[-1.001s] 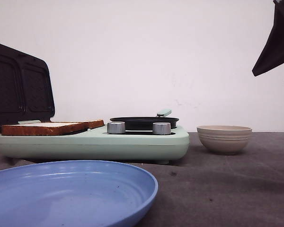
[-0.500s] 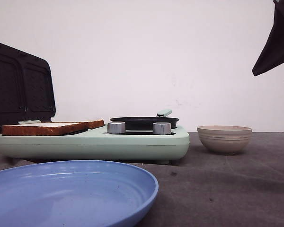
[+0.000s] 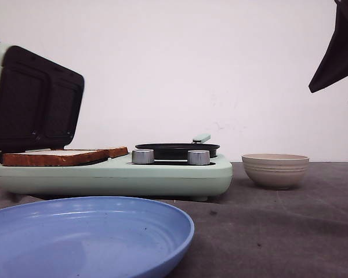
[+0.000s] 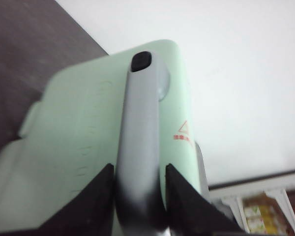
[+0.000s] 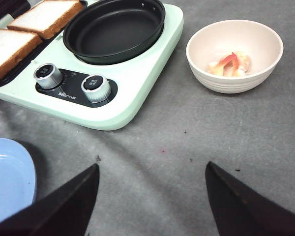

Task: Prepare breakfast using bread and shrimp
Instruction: 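Grasp the toaster lid handle with the left gripper and pull it down, then release the lid handle and raise the left gripper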

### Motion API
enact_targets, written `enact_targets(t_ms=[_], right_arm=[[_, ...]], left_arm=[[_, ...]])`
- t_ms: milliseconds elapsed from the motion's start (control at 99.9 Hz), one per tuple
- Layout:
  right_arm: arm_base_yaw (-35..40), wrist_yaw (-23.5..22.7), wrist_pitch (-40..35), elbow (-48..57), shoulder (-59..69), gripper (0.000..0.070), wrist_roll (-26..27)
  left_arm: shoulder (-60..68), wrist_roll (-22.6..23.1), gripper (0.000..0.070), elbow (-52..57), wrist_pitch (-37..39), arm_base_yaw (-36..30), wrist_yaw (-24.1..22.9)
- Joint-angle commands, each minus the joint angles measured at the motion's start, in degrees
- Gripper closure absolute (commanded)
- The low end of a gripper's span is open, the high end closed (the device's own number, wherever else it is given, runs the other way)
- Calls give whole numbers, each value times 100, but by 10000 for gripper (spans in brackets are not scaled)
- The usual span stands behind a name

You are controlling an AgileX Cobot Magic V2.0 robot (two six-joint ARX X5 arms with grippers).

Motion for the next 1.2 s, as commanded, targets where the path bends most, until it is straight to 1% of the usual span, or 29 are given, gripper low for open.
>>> enact_targets(t_ms=[0,30,40,420,560,911,951,971,1001,1071,1101,1131,1191], right_arm=[[35,2,42,26,24,285,66],[35,2,42,26,24,285,66],[35,4,44,26,24,285,63],[35,4,39,26,24,285,63],[35,4,28,26,24,285,66],[35,4,20,26,24,285,63],[35,4,20,26,24,285,63],[35,4,17,26,24,285,63],[35,4,11,26,24,285,63],[35,4,-4,26,24,285,63],[35,4,-7,26,24,285,63],[35,4,-4,26,24,285,63],[35,4,-7,26,24,285,63]], left_arm=[[164,452,685,17,-214,-116,-273],[164,520,685,17,-273,-186,-334],[179,2437,685,17,-1515,-2385,-2872],[634,2500,685,17,-1552,-2903,-3307],[802,2524,685,17,-1569,-2979,-3467],[962,2643,681,17,-1661,-3012,-3593],[962,2643,657,17,-1655,-3012,-3593],[962,2643,634,17,-1646,-3012,-3593],[962,2640,580,17,-1628,-3012,-3591],[962,2638,424,17,-1611,-3012,-3591],[962,2625,372,20,-1609,-3012,-3589],[962,2614,336,20,-1606,-3012,-3589],[960,2597,297,24,-1604,-3012,-3558]])
